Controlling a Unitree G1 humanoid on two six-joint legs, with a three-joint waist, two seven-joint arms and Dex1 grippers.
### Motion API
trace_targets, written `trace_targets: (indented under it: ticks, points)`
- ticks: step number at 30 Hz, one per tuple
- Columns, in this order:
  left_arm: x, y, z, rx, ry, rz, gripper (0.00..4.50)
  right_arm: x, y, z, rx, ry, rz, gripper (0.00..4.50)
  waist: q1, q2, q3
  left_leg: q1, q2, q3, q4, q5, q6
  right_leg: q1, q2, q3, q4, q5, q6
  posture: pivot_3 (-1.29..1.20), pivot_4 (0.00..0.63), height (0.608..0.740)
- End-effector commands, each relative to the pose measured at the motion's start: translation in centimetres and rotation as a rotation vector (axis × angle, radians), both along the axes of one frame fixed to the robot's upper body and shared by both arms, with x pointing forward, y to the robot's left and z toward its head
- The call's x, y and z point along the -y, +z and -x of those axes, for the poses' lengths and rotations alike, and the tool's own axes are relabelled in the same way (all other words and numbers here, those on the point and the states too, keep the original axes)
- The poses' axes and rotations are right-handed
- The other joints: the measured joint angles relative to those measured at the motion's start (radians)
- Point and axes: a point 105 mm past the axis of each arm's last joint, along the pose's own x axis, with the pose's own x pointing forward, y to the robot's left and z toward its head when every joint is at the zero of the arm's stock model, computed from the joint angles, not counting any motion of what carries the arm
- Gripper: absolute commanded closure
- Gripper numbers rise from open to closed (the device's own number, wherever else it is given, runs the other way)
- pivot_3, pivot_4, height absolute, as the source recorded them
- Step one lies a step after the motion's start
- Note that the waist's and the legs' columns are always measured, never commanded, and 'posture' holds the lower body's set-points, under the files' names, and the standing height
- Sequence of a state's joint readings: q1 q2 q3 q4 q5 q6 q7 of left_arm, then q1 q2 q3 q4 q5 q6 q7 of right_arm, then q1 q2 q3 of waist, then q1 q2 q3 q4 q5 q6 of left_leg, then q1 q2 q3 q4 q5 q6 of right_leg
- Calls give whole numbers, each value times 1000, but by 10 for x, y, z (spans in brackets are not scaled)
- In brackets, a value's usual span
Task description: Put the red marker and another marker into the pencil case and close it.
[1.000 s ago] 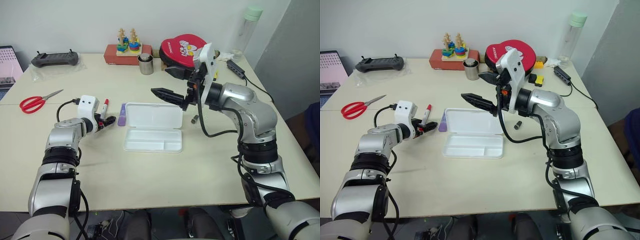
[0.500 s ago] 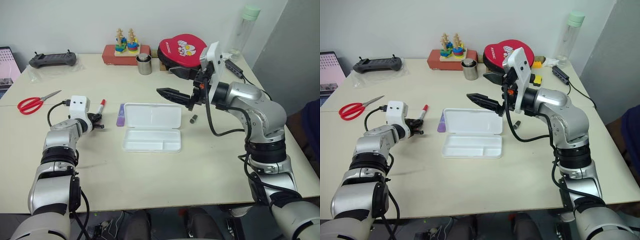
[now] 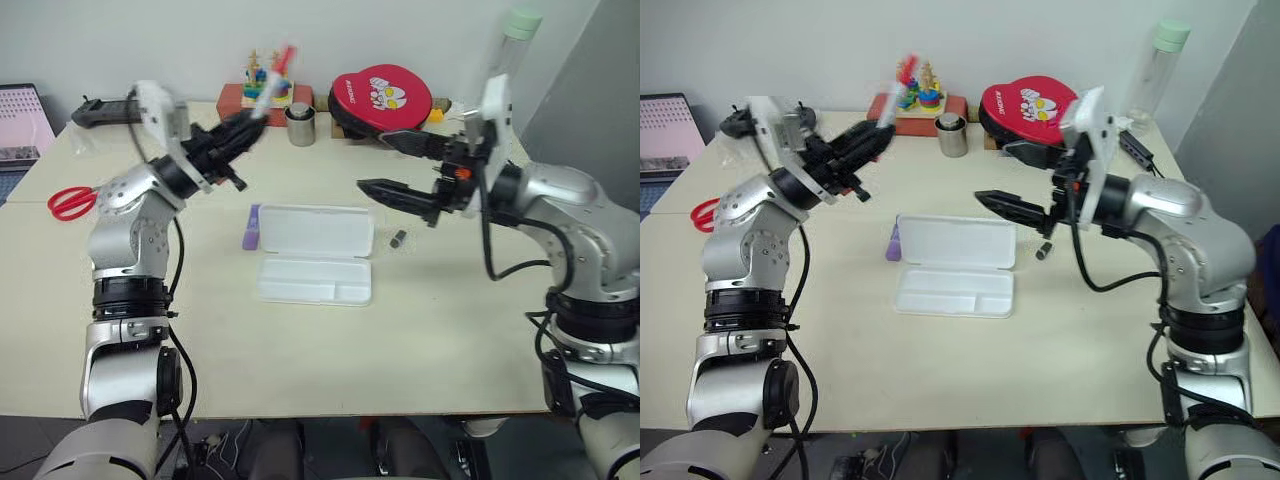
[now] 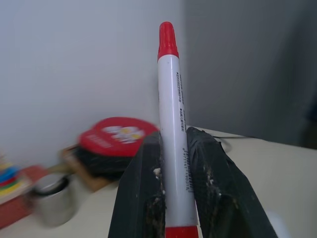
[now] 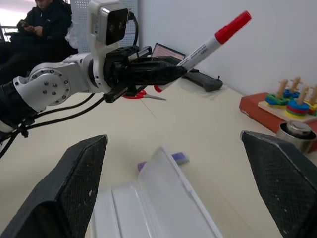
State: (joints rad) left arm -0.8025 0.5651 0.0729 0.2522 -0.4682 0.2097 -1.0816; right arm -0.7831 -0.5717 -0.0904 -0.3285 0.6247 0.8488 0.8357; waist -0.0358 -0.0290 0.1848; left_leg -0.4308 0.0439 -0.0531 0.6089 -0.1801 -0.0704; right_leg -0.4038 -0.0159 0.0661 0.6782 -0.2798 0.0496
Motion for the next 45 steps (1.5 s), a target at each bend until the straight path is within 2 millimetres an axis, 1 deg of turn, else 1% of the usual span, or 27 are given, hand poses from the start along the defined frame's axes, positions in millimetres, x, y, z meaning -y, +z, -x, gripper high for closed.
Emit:
trace_targets:
  ticks: [1,3,5,6,8,9,16,23,25,26,28,31,33,34,37,38,41,42,44,45]
  points:
    - [21,-39,22,17,-187,-346,4096,15,8,13,54,-13,37,0,-12,0,0,0,1,0,0,0,0,0,1,1,0,0,0,0,150,740]
    - [18,-64,24,10,-227,-521,4096,20,4,14,46,-29,58,0,-20,0,0,1,3,0,0,0,0,-1,4,1,0,0,0,0,150,740]
    - [6,-91,20,-37,-219,-670,4096,22,0,14,42,-47,74,0,-23,0,0,1,4,-1,0,0,1,-1,5,2,1,0,0,0,150,740]
    - [0,-100,18,-58,-221,-713,4096,22,-2,14,42,-53,80,0,-24,0,0,2,4,0,0,0,1,-1,5,3,1,0,0,0,150,740]
    - [-5,-111,14,-70,-219,-757,4096,20,-8,17,38,-58,93,0,-23,0,0,2,4,1,0,1,2,-1,5,4,1,-1,1,0,150,740]
    - [-8,-115,11,-73,-212,-778,4096,19,-10,19,33,-62,95,0,-21,0,0,2,4,1,0,1,2,-1,5,4,1,-3,4,0,150,740]
    - [-11,-125,2,-76,-188,-802,4096,19,-20,24,6,-85,101,0,-9,0,0,0,4,1,1,1,2,-1,5,3,0,-2,4,0,150,740]
    - [-8,-122,0,-77,-193,-779,4096,17,-27,25,-23,-82,109,0,-4,0,0,0,4,1,1,1,2,-1,5,3,0,-2,4,0,150,740]
    - [-11,-125,-2,-93,-168,-800,3395,17,-31,23,-32,-87,112,0,-4,0,0,0,4,1,1,1,2,-1,5,3,1,-2,4,0,150,740]
    - [-13,-126,-2,-100,-160,-809,3336,17,-32,22,-34,-90,114,0,-5,0,0,0,4,1,1,1,2,-1,5,3,1,-2,4,0,150,740]
    - [-13,-125,-3,-101,-149,-789,2894,17,-33,21,-39,-89,114,0,-4,0,0,0,4,1,1,1,2,-1,5,3,1,-2,4,0,150,740]
    - [-7,-120,-3,-94,-143,-737,2451,16,-35,19,-44,-98,118,0,-4,0,0,0,4,1,1,1,2,-1,5,3,1,-2,4,0,150,740]
    - [1,-111,-1,-105,-153,-638,2008,21,-38,10,-42,-167,122,0,-3,0,0,0,4,1,1,1,2,-1,5,3,1,-2,4,0,150,740]
    - [4,-106,-1,-113,-156,-595,1856,23,-38,5,-41,-202,121,0,-2,0,0,0,4,0,1,1,2,-1,5,3,1,-2,4,0,150,740]
    - [32,-63,6,-121,-185,-280,1291,52,-56,-34,-107,-537,90,0,0,0,0,0,4,0,2,1,2,-1,5,3,1,-2,4,0,150,740]
    - [37,-54,8,-121,-179,-216,1073,57,-64,-44,-142,-627,68,0,1,0,0,0,4,0,3,1,2,-1,5,3,2,-2,4,0,150,740]
    - [44,-45,11,-127,-147,-123,448,59,-86,-58,-195,-793,59,0,1,0,0,0,4,0,4,2,2,-1,5,3,3,-2,4,0,150,740]
    - [46,-44,13,-131,-142,-103,181,59,-94,-63,-208,-845,61,0,-1,0,0,0,4,0,3,2,3,-1,5,4,3,0,1,0,150,740]
    - [49,-42,16,-146,-138,-74,10,59,-106,-68,-221,-921,72,0,-6,0,-1,0,4,0,3,2,3,-1,5,4,3,0,0,0,150,740]
    - [49,-41,16,-147,-131,-62,10,58,-106,-72,-210,-951,57,0,-7,0,-1,1,4,0,3,2,3,-1,5,4,3,0,0,0,150,740]
